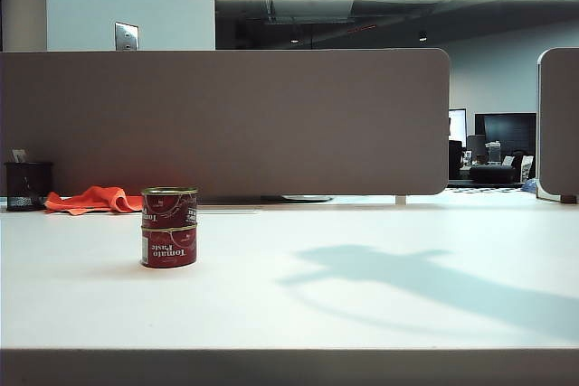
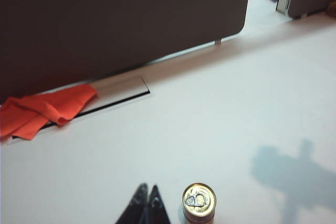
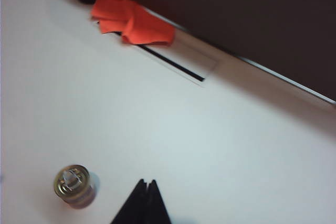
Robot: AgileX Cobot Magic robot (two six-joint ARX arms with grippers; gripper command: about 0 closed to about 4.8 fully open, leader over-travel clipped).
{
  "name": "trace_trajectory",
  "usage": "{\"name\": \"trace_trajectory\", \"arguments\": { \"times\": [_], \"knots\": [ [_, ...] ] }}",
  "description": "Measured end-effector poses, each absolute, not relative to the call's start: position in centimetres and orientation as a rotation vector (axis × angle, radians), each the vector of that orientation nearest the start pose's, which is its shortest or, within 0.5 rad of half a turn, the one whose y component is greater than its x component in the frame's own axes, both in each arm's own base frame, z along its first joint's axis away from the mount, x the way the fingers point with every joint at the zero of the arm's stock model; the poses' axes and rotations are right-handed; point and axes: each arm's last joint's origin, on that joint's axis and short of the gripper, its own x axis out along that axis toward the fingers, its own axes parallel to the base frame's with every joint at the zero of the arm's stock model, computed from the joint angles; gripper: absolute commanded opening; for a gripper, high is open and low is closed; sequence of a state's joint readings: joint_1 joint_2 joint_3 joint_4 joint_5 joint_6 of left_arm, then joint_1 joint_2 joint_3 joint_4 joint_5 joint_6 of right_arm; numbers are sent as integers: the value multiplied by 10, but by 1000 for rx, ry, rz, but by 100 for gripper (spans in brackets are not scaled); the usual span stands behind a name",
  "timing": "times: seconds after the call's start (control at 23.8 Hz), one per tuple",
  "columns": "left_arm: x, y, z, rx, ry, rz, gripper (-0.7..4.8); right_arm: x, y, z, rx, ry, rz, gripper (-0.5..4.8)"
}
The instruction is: Stack a can of tomatoes on the right onto the can of tomatoes on the left.
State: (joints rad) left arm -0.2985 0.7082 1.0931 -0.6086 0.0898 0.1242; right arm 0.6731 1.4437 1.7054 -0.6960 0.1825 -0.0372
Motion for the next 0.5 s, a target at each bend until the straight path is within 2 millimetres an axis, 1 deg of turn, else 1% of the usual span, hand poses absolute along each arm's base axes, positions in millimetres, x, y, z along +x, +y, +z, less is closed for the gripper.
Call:
{"name": "trace_trajectory", "arguments": {
  "times": [0.13, 0.29, 0.34, 0.38, 0.5],
  "knots": [
    [103, -34, 396, 144, 180, -397, -5, 206, 147, 452, -191, 353, 460, -8],
    [88, -30, 374, 144, 182, -397, -5, 159, 106, 453, -154, 281, 436, -8],
    [84, -29, 366, 143, 180, -397, -5, 147, 96, 451, -144, 259, 428, -8],
    [78, -26, 352, 139, 179, -396, -5, 126, 79, 445, -133, 230, 395, -8],
    [69, -24, 334, 131, 134, -394, -5, 87, 49, 431, -113, 161, 304, -8]
  ]
}}
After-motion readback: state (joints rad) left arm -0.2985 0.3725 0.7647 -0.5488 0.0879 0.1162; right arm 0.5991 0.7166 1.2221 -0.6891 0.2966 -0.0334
